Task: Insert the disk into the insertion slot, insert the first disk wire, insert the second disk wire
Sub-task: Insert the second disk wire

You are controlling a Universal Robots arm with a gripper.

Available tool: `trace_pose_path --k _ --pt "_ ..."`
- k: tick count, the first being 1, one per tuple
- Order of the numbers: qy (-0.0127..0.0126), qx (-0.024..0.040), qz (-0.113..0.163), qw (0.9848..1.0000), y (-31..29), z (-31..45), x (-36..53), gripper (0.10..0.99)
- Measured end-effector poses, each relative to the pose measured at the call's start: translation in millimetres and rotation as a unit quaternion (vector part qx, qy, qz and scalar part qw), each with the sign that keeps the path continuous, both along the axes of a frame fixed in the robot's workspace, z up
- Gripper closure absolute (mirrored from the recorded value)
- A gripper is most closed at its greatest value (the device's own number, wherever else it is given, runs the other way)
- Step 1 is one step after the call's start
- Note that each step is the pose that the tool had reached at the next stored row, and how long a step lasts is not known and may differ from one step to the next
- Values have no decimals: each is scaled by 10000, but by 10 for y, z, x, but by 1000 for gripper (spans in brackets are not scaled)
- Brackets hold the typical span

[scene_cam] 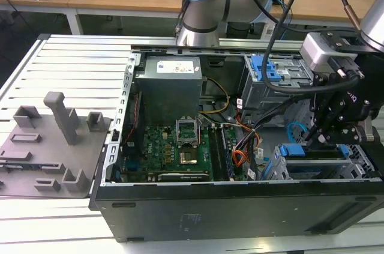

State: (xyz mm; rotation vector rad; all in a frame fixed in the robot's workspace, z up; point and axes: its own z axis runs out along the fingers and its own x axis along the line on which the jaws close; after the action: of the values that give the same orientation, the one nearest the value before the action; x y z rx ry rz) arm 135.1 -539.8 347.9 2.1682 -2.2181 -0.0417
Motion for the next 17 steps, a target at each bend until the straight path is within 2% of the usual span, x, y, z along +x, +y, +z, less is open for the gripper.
trace_pose_path --k 3,7,17 --pt "6 0 0 10000 24 -20 62 922" --pt "9 -1 -1 10000 40 -33 98 922" --pt "8 -2 0 10000 28 -90 100 922"
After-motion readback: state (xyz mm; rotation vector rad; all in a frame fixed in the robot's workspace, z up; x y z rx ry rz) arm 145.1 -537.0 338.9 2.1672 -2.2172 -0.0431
